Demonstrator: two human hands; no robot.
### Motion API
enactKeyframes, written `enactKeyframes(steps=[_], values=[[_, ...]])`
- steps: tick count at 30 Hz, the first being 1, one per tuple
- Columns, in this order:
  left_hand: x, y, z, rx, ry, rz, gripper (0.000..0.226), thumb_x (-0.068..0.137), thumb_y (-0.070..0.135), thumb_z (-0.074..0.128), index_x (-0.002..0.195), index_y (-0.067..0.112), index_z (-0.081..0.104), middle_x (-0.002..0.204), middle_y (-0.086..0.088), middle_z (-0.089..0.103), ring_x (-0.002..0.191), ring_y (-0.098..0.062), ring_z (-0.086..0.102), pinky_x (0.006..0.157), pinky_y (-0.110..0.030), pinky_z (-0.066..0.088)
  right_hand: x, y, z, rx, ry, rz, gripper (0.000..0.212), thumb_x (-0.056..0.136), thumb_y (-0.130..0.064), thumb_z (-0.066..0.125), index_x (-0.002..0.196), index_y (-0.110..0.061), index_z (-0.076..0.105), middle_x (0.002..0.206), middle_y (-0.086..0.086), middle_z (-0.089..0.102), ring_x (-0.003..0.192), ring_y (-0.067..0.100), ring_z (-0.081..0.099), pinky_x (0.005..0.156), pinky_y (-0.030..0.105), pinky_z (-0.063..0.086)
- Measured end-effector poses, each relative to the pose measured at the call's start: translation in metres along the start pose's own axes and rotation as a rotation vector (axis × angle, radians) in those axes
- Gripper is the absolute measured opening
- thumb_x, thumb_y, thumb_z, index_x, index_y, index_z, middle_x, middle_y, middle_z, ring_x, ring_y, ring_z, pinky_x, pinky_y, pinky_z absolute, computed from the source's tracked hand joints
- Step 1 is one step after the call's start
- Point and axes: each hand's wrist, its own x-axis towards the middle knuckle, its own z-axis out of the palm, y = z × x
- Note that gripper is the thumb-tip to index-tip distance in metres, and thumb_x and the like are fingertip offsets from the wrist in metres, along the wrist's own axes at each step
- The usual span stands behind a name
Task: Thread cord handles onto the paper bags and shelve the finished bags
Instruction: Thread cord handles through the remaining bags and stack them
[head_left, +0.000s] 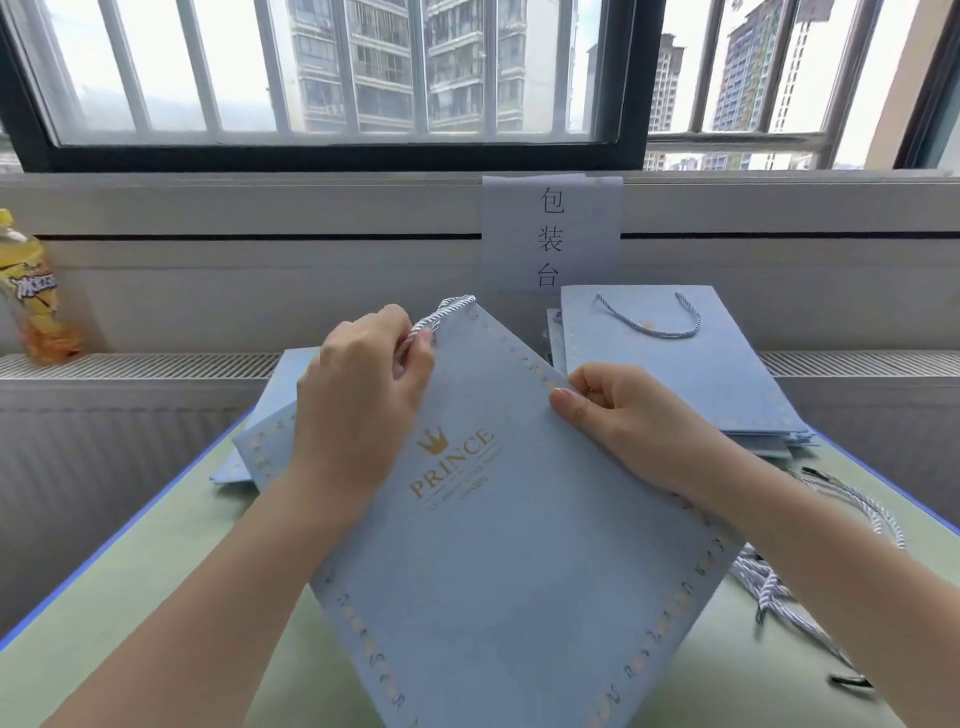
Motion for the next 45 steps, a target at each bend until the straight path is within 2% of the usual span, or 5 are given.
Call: enactKeyframes(steps=[16, 22, 27, 38, 45], values=[[0.024, -0.016, -0.018, -0.925, 0.222, -0.725, 0.033, 0.103, 0.019, 0.030, 0.077, 0.016, 0.048, 0.050, 0.006, 0.063, 0.049, -0.007, 0.062, 0.049, -0.015, 0.046, 0.002, 0.003, -0.002, -0.015, -0.017, -0.017, 0.028, 0.096, -0.031, 0.050, 0.078, -0.010, 0.055, 0.072, 0.004, 0.055, 0.060, 0.013, 0.049, 0.056, 0.026, 0.039], [0.014, -0.015, -0.013, -0.430, -0.149, -0.261, 0.034, 0.091, 0.052, 0.051, 0.086, 0.021, 0.062, 0.079, 0.012, 0.066, 0.075, -0.007, 0.060, 0.071, -0.028, 0.047, 0.002, 0.004, -0.003, -0.011, -0.024, -0.050, 0.033, 0.096, -0.032, 0.050, 0.085, -0.001, 0.052, 0.073, 0.013, 0.052, 0.065, 0.016, 0.046, 0.062, 0.034, 0.041], [-0.007, -0.003, 0.009, 0.154, -0.349, 0.117, 0.082, 0.070, 0.080, 0.024, 0.117, 0.023, 0.060, 0.109, 0.004, 0.055, 0.104, -0.020, 0.047, 0.083, -0.035, 0.033, 0.002, 0.006, -0.001, -0.173, -0.006, -0.067, 0.032, 0.097, -0.033, 0.047, 0.074, -0.010, 0.044, 0.062, -0.007, 0.037, 0.054, 0.010, 0.034, 0.053, 0.025, 0.030], [-0.016, 0.009, 0.014, -0.084, -0.587, 0.327, 0.033, 0.088, 0.048, 0.052, 0.094, 0.019, 0.065, 0.089, 0.007, 0.055, 0.088, -0.012, 0.048, 0.076, -0.028, 0.040, 0.008, 0.018, -0.009, 0.036, 0.110, 0.149, 0.031, 0.098, -0.030, 0.047, 0.091, -0.001, 0.059, 0.081, 0.009, 0.060, 0.068, 0.019, 0.054, 0.063, 0.029, 0.043], [-0.015, 0.010, 0.013, -0.028, -0.265, 0.493, 0.034, 0.088, 0.038, 0.040, 0.085, 0.019, 0.068, 0.081, 0.005, 0.060, 0.077, -0.019, 0.057, 0.067, -0.031, 0.044, 0.010, 0.021, -0.020, 0.301, 0.224, 0.242, 0.032, 0.099, -0.030, 0.047, 0.094, -0.001, 0.061, 0.083, 0.011, 0.065, 0.068, 0.022, 0.059, 0.066, 0.034, 0.048]])
